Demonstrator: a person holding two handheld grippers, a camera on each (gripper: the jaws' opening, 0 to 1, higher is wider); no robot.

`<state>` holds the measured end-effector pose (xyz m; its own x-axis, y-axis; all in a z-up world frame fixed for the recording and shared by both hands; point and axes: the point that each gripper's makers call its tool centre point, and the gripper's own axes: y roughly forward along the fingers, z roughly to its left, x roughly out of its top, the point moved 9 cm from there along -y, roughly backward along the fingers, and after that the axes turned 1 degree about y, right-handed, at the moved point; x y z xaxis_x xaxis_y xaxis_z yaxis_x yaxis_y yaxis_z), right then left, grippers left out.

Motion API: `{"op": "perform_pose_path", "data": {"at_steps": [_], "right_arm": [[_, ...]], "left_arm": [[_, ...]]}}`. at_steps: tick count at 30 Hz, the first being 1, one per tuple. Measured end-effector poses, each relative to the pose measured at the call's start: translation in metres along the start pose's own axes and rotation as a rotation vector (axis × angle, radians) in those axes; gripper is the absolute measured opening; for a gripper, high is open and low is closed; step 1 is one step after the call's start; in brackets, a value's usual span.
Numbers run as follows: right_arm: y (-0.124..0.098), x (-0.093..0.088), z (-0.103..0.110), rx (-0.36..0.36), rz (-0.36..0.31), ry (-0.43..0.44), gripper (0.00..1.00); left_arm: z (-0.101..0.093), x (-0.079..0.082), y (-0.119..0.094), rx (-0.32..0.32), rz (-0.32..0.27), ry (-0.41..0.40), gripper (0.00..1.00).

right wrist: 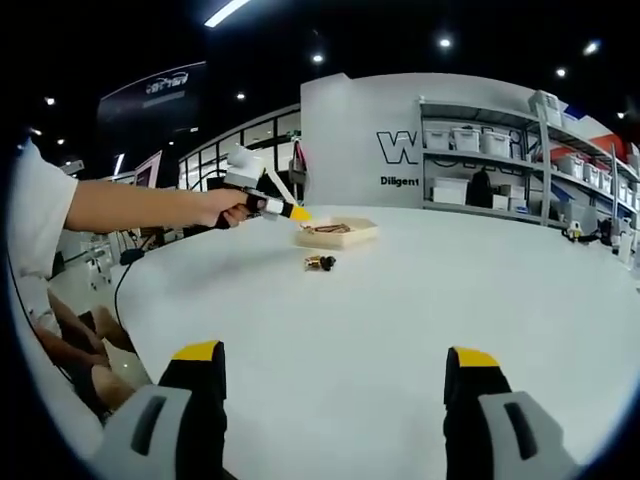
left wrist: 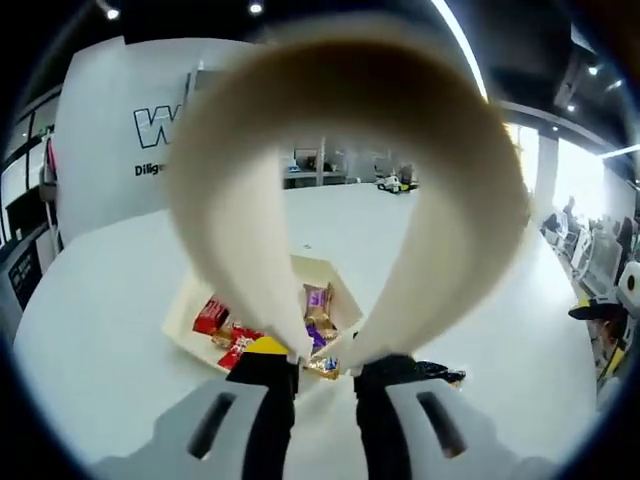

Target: Place the target food into the container with the food tongs after gripping and lifting it, then release it inside without dropping or visibly crushing the food.

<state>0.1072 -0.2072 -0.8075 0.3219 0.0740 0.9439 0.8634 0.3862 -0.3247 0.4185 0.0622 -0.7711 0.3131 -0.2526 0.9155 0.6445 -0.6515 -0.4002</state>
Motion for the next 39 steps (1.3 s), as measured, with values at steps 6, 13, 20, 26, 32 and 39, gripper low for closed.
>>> {"op": "perform_pose_path", "data": {"at_steps": [6, 13, 20, 26, 32, 39], "right_arm": [[-0.001, -0.001, -0.006, -0.017, 0.006, 0.005, 0.89], [0.002, -0.003, -0.005, -0.012, 0.017, 0.002, 0.89], [0.006, 0.000, 0.003, 0.012, 0.008, -0.006, 0.89], [0.003, -0.001, 0.002, 0.008, 0.007, -0.002, 0.89], [0.001, 0.002, 0.004, 0.008, 0.004, -0.011, 0.89], [0.000, 0.002, 0.004, 0.003, 0.008, -0.016, 0.89]], "left_arm": [[0.004, 0.002, 0.010, -0.001, -0.007, -0.004, 0.19], [-0.005, -0.008, 0.000, -0.034, 0.006, 0.015, 0.22], [0.002, -0.019, -0.012, -0.011, 0.019, 0.017, 0.23], [0.006, -0.029, -0.014, 0.004, 0.031, -0.001, 0.24], [0.005, -0.035, -0.012, 0.001, 0.027, -0.025, 0.25], [0.004, -0.041, -0.012, -0.002, 0.032, -0.063, 0.26]]}}
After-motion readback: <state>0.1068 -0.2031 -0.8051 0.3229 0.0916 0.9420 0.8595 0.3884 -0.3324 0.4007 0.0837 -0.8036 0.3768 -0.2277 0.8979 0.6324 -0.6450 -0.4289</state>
